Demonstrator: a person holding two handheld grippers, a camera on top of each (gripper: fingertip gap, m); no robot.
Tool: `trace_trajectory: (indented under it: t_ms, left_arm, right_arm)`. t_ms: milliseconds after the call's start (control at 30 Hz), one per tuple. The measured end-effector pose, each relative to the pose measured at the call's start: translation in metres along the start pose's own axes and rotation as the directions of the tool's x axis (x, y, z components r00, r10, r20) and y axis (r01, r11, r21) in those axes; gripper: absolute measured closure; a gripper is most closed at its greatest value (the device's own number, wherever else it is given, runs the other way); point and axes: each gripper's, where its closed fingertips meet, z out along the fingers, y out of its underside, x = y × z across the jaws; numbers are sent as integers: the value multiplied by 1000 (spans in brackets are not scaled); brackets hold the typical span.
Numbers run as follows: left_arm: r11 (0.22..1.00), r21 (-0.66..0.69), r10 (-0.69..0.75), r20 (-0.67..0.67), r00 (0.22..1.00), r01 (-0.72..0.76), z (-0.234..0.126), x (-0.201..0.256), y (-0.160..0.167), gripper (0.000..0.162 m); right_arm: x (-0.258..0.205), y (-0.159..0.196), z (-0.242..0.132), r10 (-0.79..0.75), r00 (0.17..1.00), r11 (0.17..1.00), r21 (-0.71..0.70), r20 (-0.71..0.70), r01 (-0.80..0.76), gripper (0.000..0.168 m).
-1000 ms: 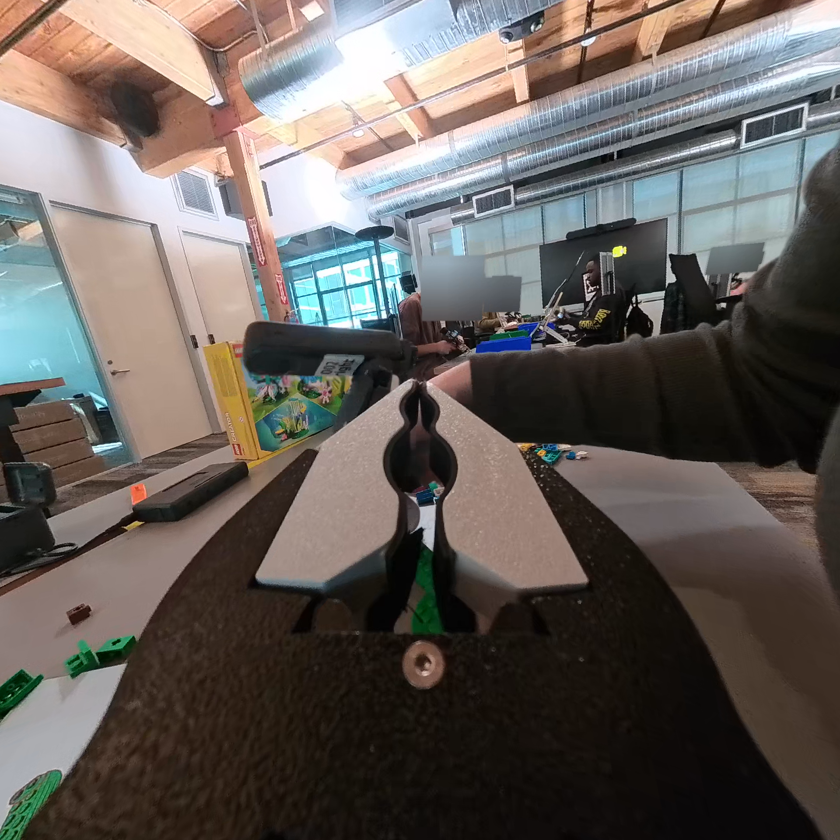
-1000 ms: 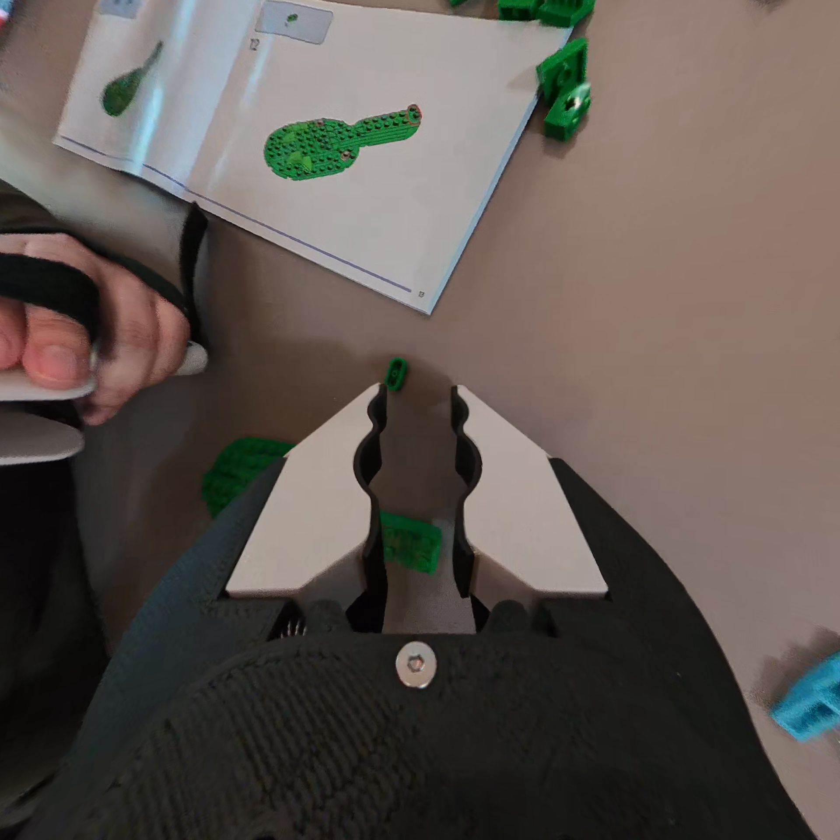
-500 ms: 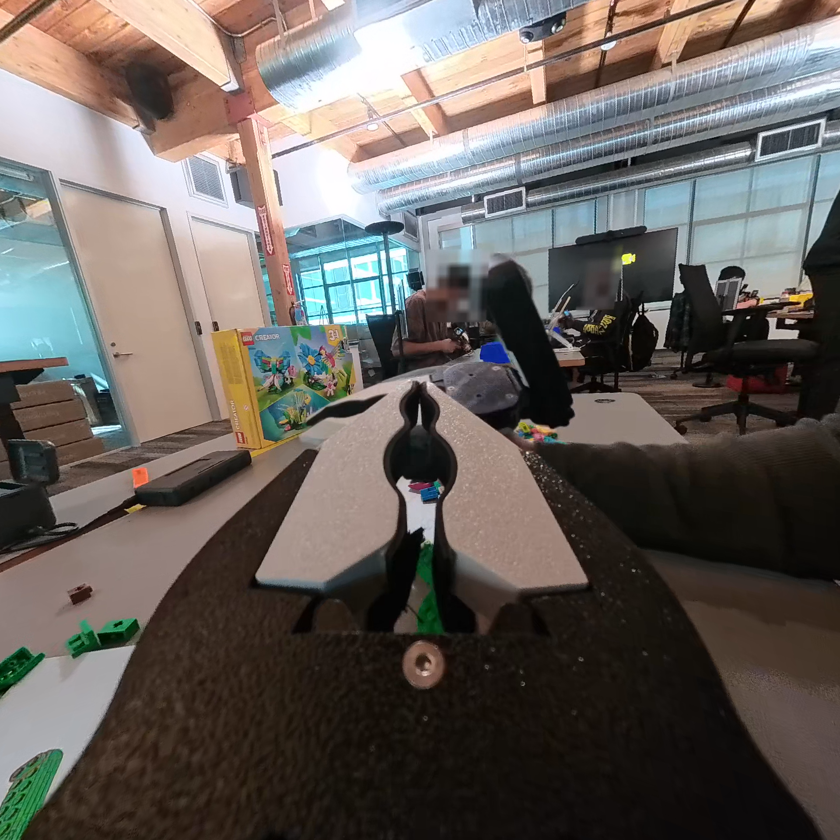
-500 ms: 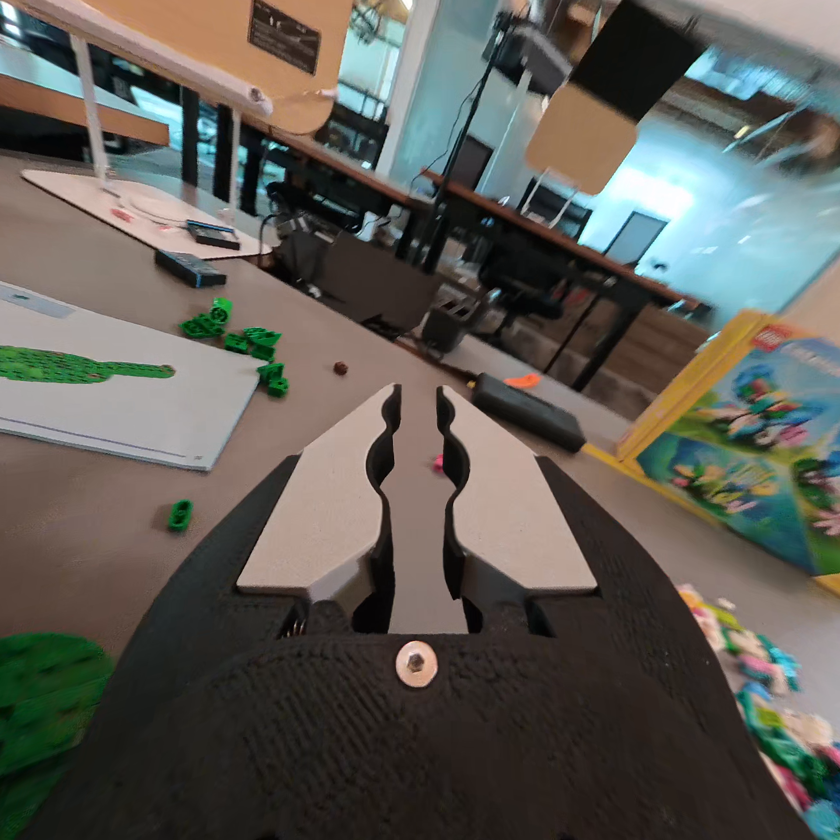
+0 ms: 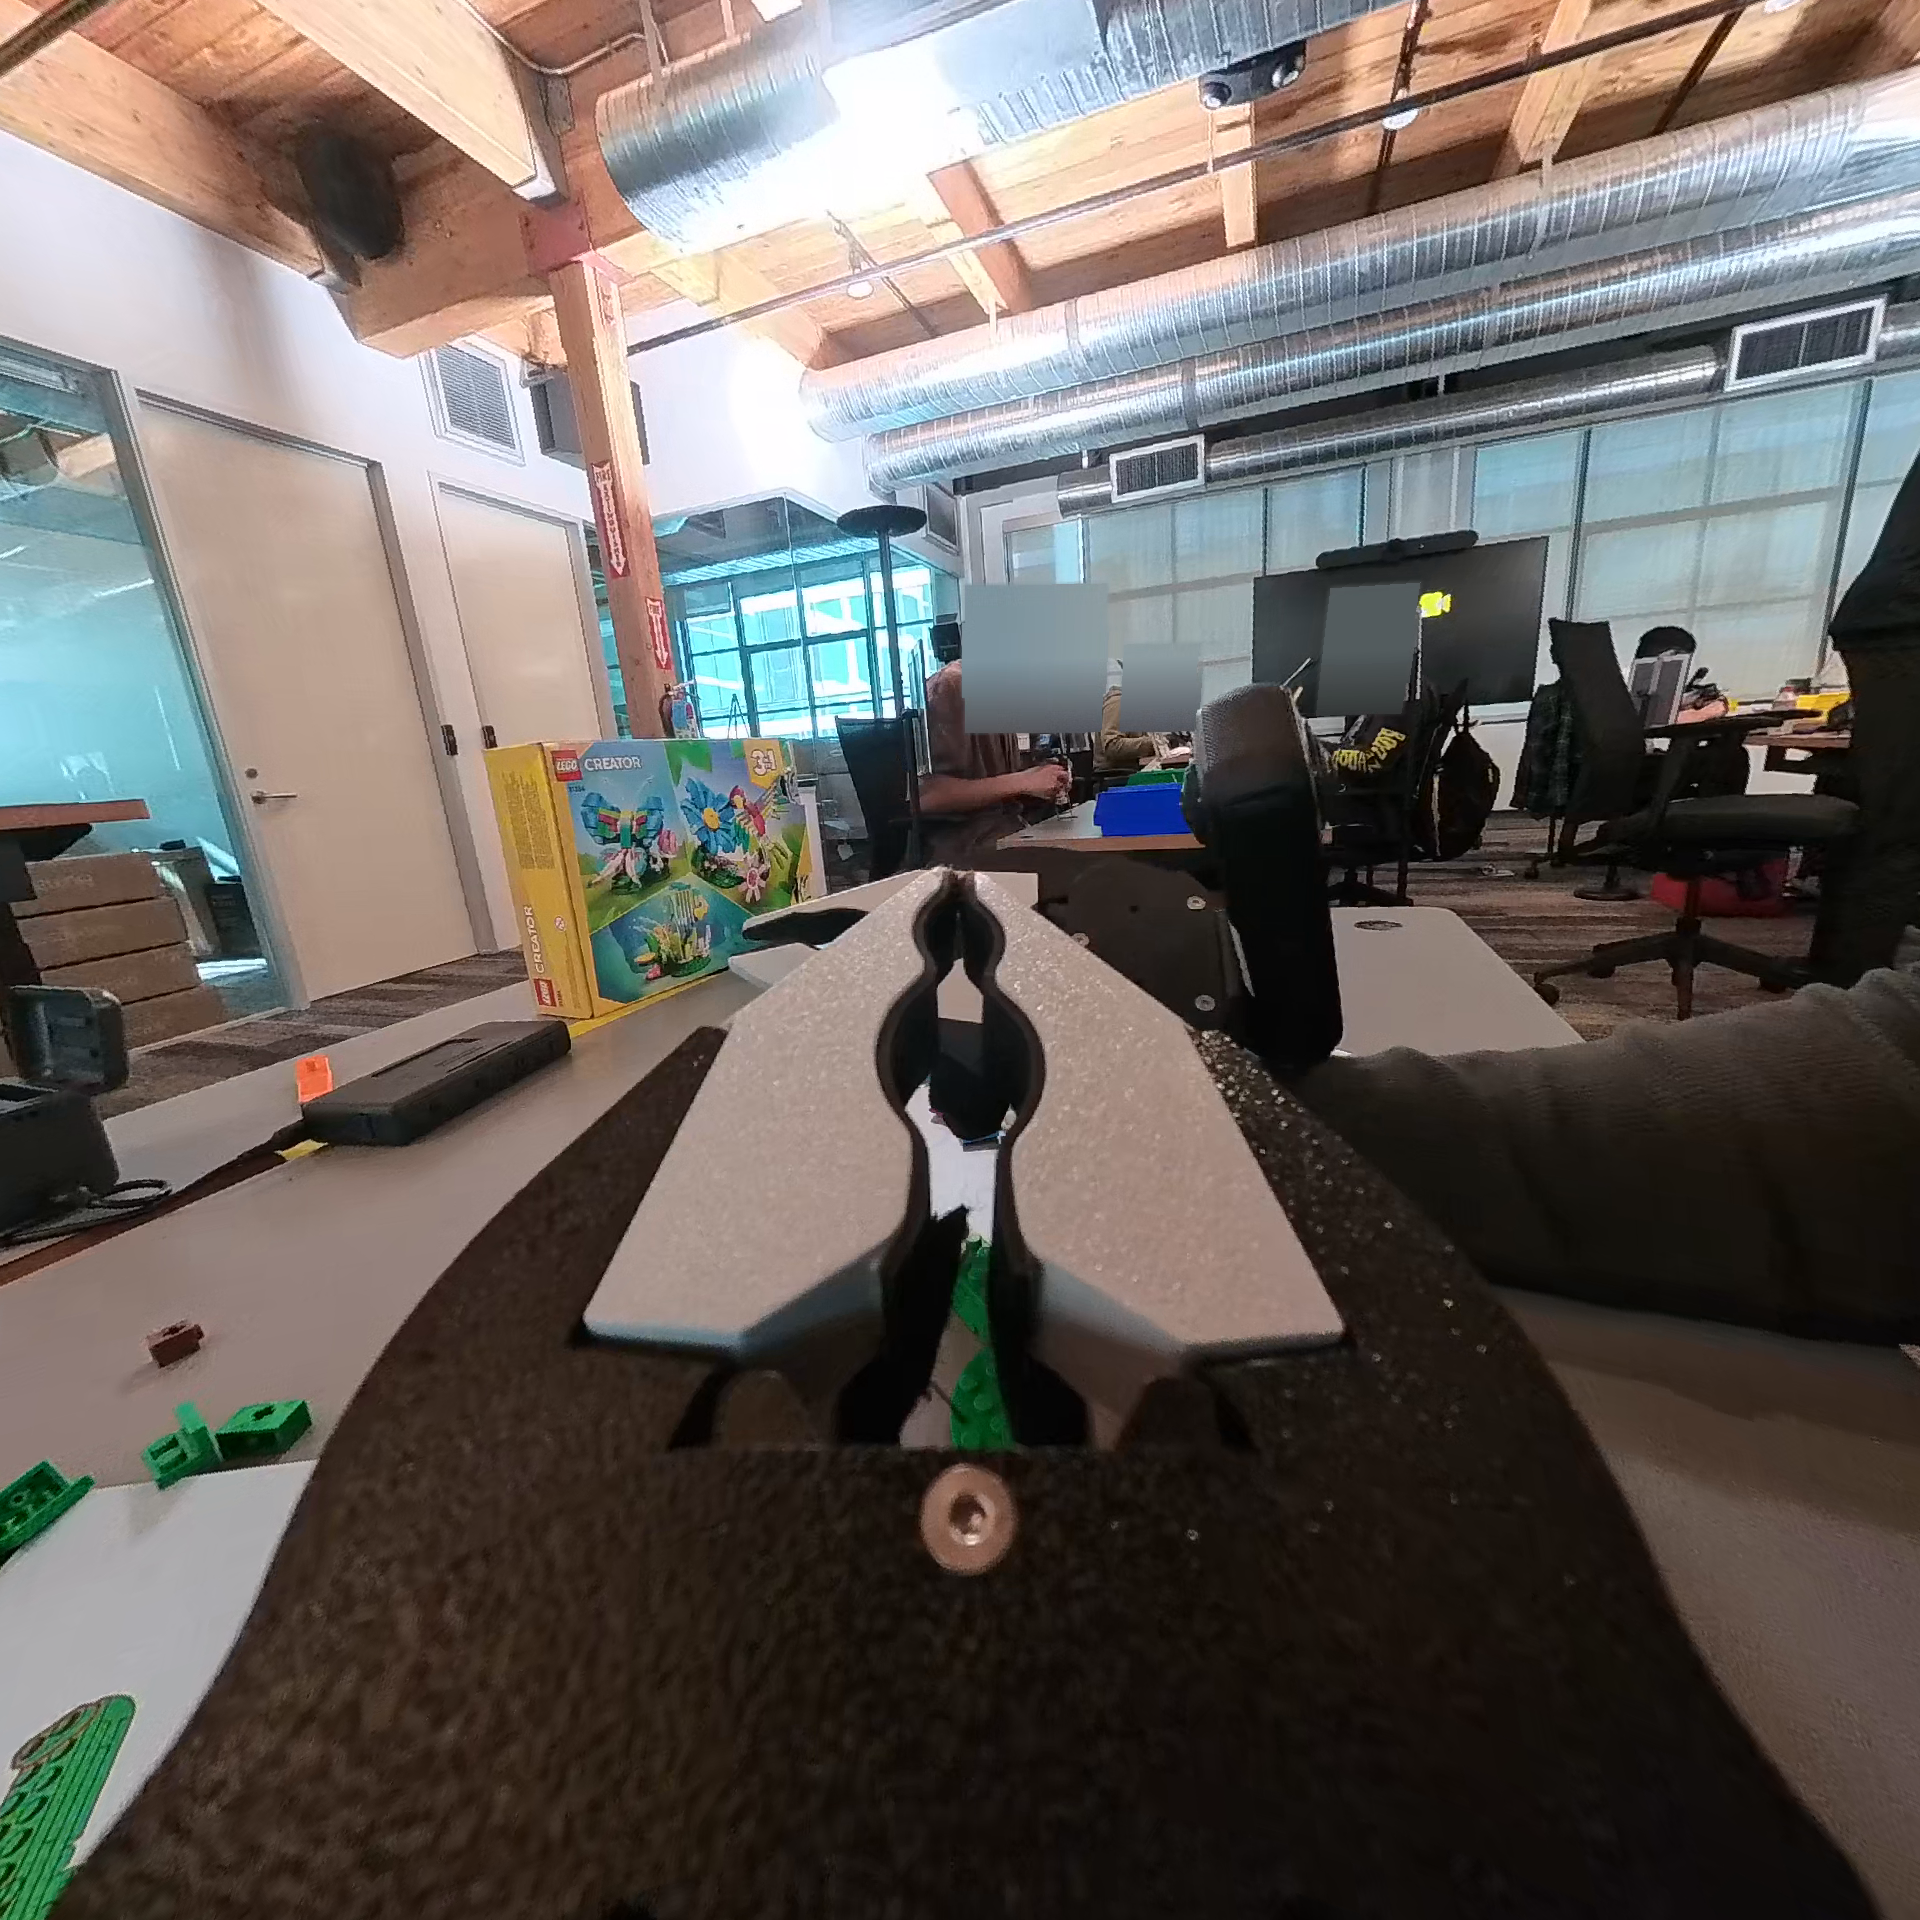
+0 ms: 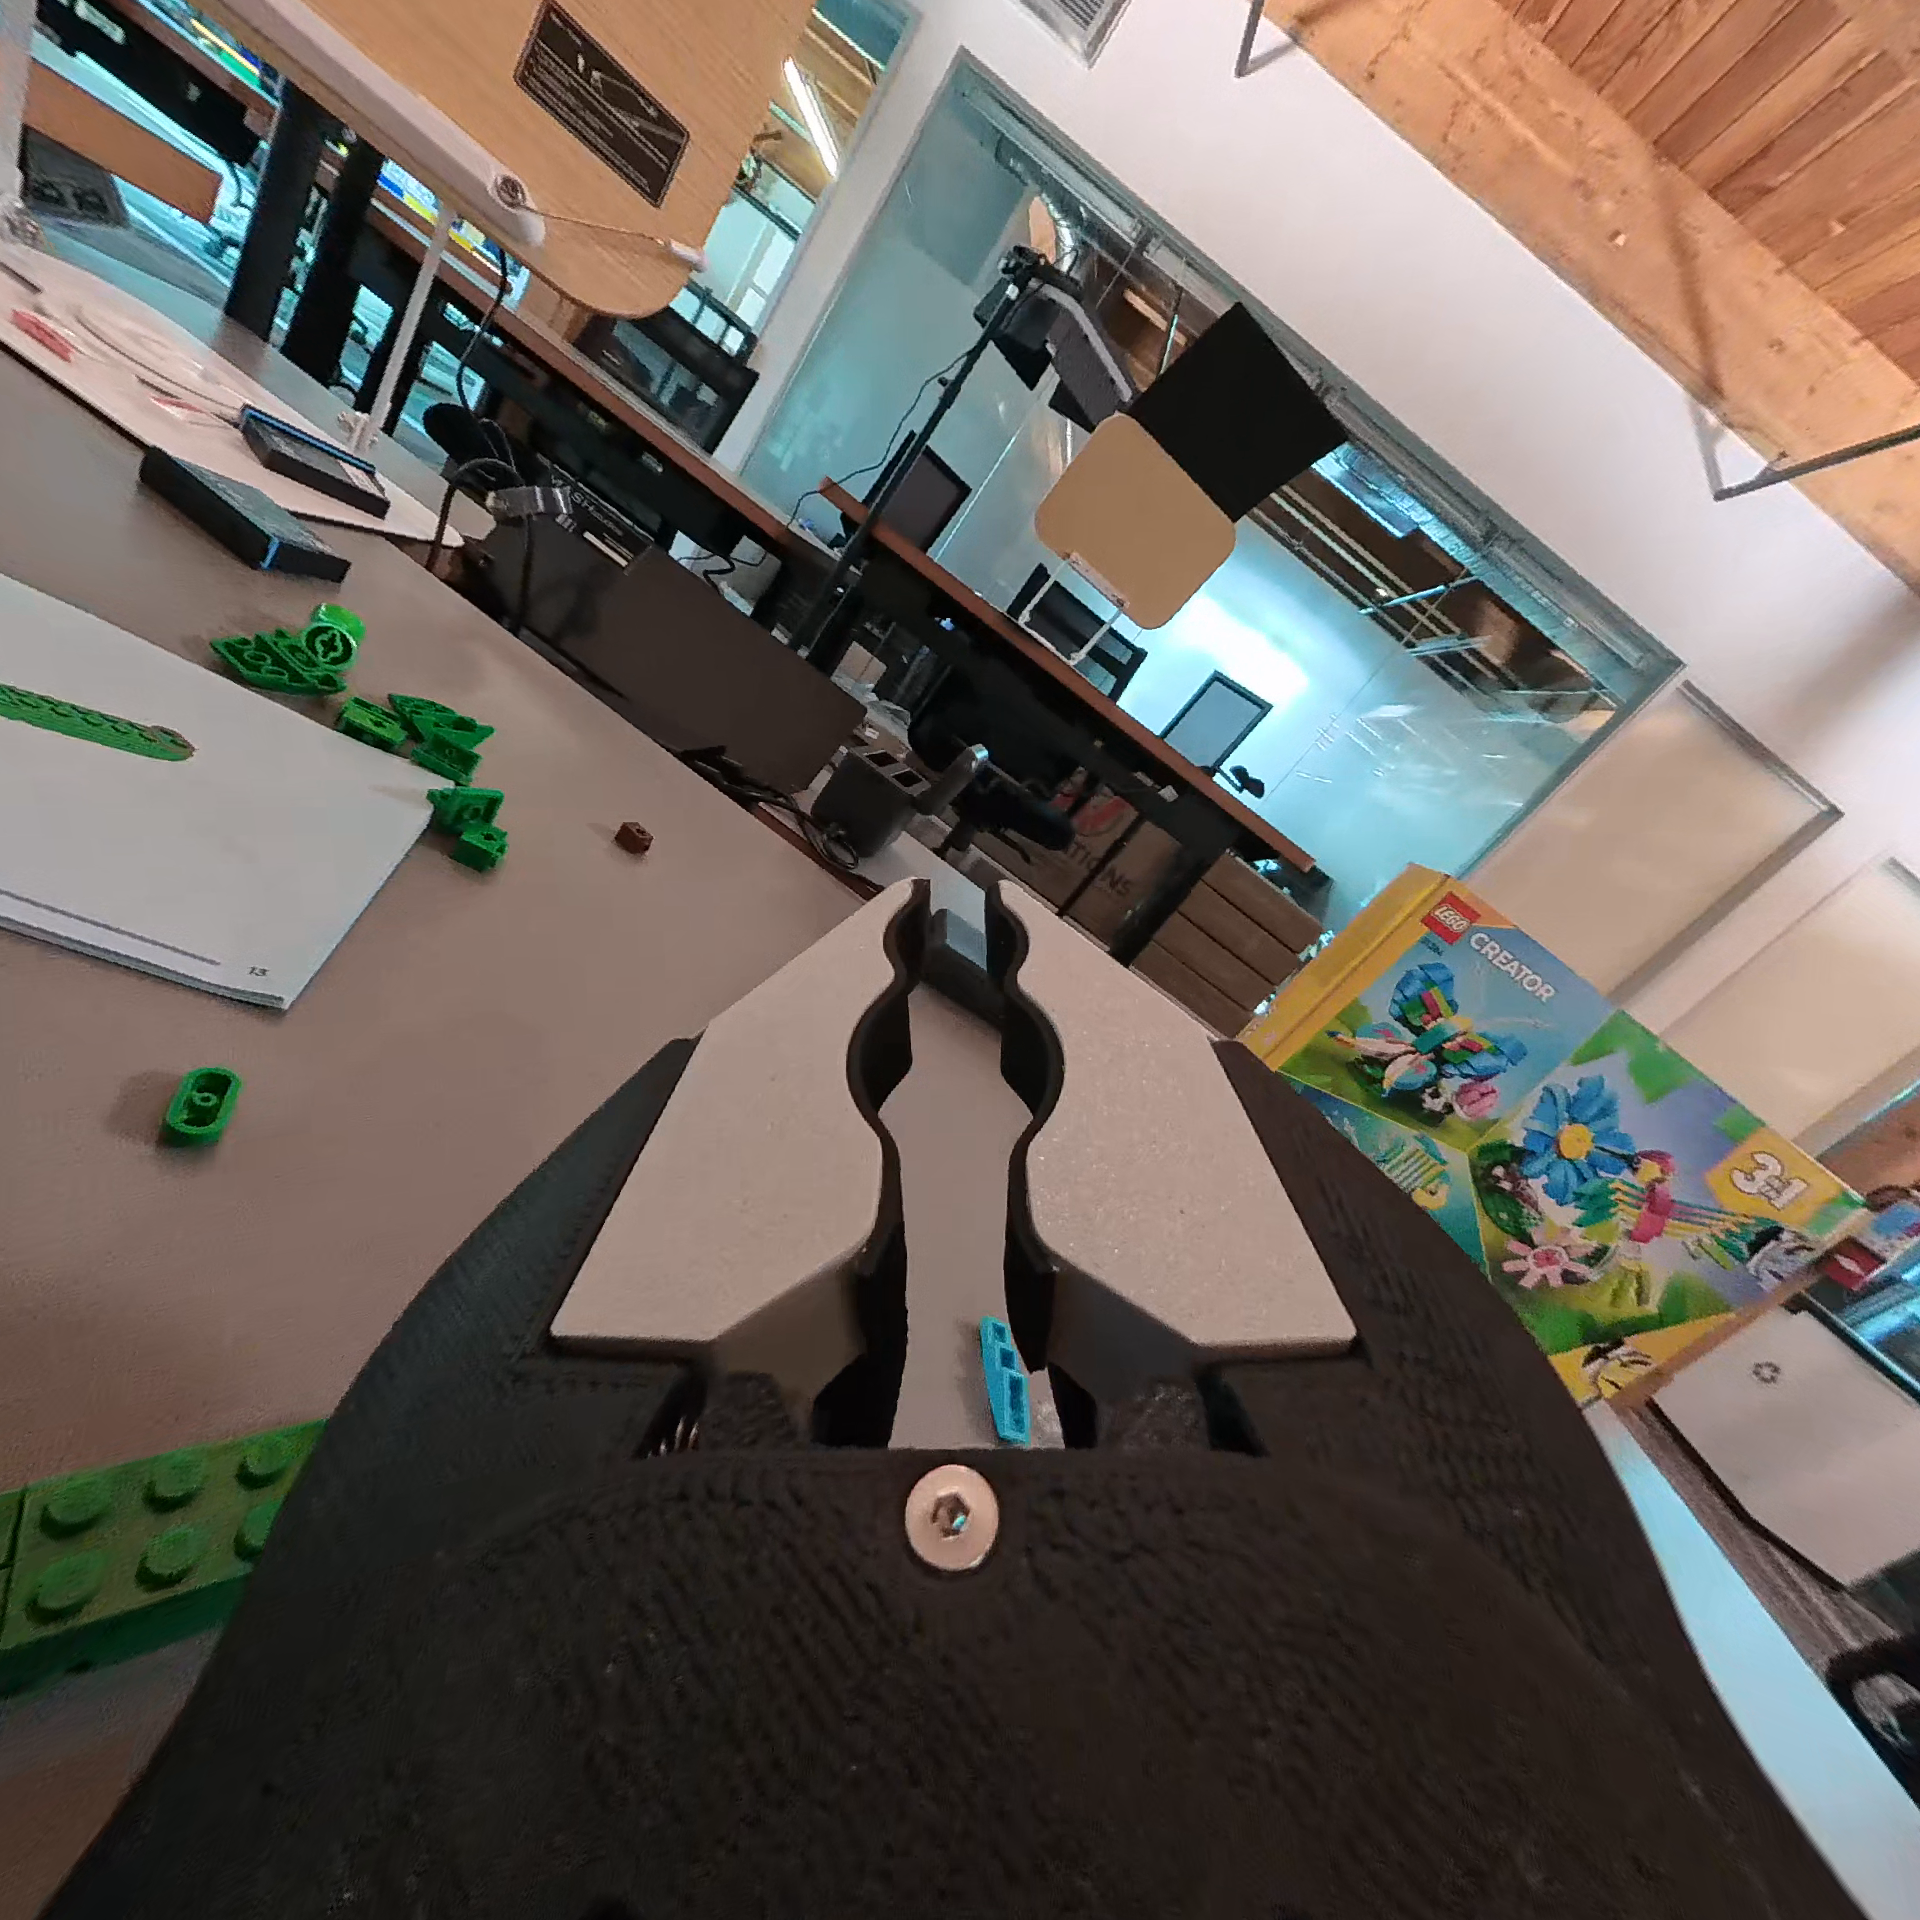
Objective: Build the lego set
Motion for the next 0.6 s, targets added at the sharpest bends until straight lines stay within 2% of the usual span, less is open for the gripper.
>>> trace_trajectory:
  t_ms: [600]
  left_arm:
    - [1000, -4, -8, -7, 1000, 8, 1, 0, 1, 162]
  right_arm:
    - [-2, 3, 1, -14, 1000, 1000, -11, 5, 14, 160]
